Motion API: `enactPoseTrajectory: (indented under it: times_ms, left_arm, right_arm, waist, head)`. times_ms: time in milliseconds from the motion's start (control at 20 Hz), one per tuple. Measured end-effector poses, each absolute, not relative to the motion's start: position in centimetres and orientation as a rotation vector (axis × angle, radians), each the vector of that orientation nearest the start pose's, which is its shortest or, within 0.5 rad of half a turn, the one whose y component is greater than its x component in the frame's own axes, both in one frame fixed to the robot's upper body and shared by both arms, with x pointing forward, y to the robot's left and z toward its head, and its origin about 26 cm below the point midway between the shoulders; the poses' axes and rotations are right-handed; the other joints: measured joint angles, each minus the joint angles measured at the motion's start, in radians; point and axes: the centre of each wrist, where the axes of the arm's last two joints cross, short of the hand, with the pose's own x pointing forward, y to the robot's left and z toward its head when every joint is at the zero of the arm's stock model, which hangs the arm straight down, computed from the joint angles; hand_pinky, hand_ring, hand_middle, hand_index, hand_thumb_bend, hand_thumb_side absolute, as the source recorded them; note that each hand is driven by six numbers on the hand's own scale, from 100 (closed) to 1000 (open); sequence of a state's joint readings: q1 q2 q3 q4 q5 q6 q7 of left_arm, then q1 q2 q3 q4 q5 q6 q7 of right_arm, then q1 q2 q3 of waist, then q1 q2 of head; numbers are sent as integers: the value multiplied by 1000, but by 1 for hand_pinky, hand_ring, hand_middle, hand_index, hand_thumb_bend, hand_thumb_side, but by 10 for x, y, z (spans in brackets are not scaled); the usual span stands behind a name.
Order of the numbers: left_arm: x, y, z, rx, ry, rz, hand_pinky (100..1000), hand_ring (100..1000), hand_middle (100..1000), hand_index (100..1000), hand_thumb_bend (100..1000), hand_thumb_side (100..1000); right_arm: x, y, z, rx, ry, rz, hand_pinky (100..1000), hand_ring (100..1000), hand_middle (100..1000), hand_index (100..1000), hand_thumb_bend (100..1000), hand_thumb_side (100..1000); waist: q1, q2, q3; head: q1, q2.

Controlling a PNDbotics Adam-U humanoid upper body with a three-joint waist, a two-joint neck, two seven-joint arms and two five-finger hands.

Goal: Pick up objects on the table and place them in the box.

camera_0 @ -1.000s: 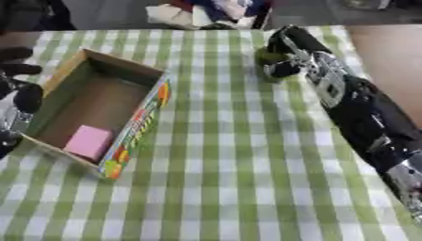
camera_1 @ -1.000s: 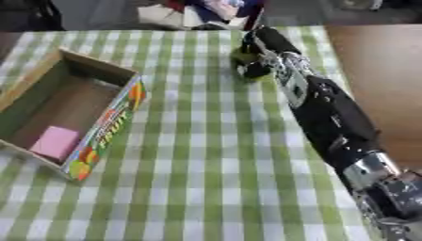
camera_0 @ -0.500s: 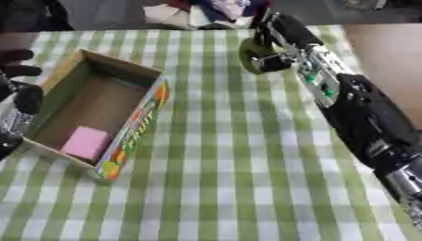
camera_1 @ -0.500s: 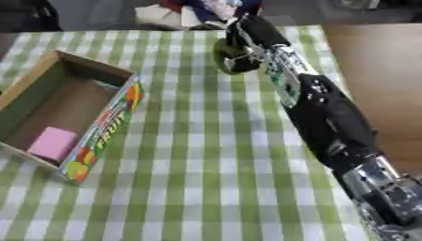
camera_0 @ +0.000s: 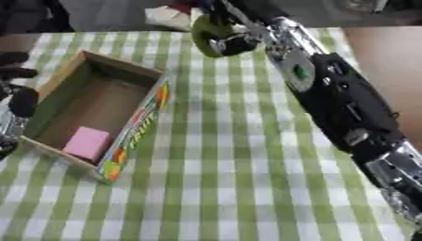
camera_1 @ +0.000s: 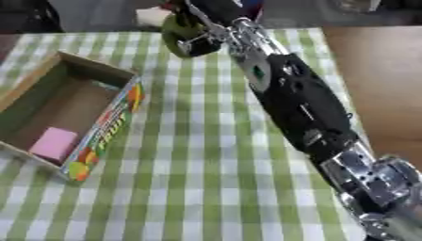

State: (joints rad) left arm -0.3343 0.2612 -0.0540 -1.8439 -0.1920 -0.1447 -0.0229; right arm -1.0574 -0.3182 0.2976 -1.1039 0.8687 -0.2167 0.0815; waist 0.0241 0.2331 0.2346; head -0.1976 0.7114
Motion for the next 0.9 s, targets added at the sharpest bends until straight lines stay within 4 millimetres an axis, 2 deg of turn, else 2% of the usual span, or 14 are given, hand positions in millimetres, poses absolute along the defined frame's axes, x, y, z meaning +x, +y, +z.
enactPoseTrajectory:
  times_ms: [400, 450, 500, 700, 900]
  left_arm:
    - [323, 239, 172, 219, -2307, -518, 577, 717, 742, 806, 526, 654]
    - [323, 238, 173, 213, -2314, -518, 576, 715, 741, 806, 526, 652]
    - [322, 237, 175, 206, -2324, -517, 575, 714, 740, 805, 526, 649]
    - [320, 232, 184, 177, -2368, -515, 576, 713, 738, 805, 527, 646]
    - [318, 228, 190, 152, -2393, -515, 576, 713, 739, 805, 524, 649]
  right_arm:
    - [456, -110, 263, 1076, 2689, -1978, 603, 566, 287, 419, 100, 100]
    - [454, -104, 264, 1049, 2692, -1976, 602, 566, 287, 420, 160, 134]
    - [453, -97, 264, 1019, 2693, -1976, 602, 566, 288, 420, 100, 100]
    - [447, -73, 258, 900, 2683, -2005, 599, 566, 292, 425, 100, 100]
    - [445, -58, 243, 810, 2665, -2073, 599, 572, 313, 447, 105, 115]
  waist:
    - [-2, -8, 61]
    - [-1, -9, 69]
    - [-1, -10, 76]
    - [1, -11, 104]
    - [5, -10, 118]
  head:
    - [-30, 0]
    - [-34, 0]
    - [-39, 0]
    - [-56, 0]
    - [-60, 0]
